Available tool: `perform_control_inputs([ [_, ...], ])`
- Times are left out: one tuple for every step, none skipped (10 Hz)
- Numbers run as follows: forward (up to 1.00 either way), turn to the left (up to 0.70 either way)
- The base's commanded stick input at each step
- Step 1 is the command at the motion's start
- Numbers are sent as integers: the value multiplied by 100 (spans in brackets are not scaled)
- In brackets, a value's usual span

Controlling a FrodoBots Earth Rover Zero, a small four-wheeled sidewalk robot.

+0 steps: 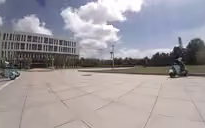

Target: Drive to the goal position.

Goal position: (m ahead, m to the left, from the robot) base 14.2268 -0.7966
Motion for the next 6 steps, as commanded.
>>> perform_control_inputs([
  [70, 0],
  [70, 0],
  [70, 0],
  [70, 0],
  [70, 0],
  [70, 0],
])
